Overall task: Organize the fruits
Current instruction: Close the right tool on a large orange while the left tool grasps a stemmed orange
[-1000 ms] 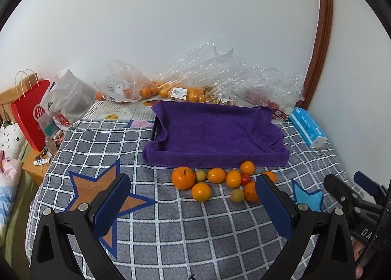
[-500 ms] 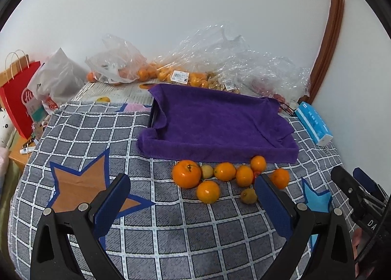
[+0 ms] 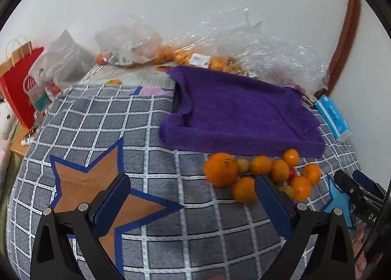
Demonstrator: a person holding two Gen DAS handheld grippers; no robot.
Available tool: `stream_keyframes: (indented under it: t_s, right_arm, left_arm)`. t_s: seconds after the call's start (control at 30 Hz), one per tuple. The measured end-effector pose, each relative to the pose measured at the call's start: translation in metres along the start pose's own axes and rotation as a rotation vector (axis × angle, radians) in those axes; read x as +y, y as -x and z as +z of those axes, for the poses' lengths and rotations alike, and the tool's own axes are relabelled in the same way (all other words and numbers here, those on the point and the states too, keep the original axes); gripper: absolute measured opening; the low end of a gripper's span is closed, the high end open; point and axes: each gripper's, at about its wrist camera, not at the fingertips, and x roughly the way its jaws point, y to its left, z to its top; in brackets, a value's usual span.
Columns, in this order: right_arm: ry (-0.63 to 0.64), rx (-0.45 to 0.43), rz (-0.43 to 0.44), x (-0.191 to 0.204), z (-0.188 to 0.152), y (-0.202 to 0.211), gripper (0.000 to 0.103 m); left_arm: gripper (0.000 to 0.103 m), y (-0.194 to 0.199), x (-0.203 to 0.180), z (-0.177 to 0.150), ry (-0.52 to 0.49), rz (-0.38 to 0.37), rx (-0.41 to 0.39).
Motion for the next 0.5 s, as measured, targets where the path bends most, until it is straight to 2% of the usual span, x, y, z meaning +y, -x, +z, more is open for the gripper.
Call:
stream_keyframes:
  t_s: [0.1, 0.17, 0.23, 0.4, 0.5]
  right_arm:
    - [-0.013, -0.001, 0.004, -0.001, -0.005, -0.010, 0.095]
    - [-0.028, -0.001, 0.006, -0.001, -0.007, -0.016, 0.089]
    - [-0.042, 0.012, 0.026, -0.002, -0.007, -0.022, 0.083]
    - [-0.071, 0.023, 0.043, -0.007, -0.006, -0.036, 0.070]
    - [-0.099, 0.042, 0.066, -0.011, -0.005, -0.047, 0.062]
  left_arm:
    - [0.096, -0.013, 0.010, -0.005, 0.013, -0.013, 0.025]
    - [0.087, -0.021, 0.014, -0.008, 0.014, -0.009, 0.044]
    - [0.083, -0.026, 0.018, -0.010, 0.020, -0.026, 0.050]
    - [0.081, -0.031, 0.033, -0.014, 0.067, -0.075, 0.032]
    - [0.079, -0.040, 0.034, -0.020, 0.052, -0.058, 0.021]
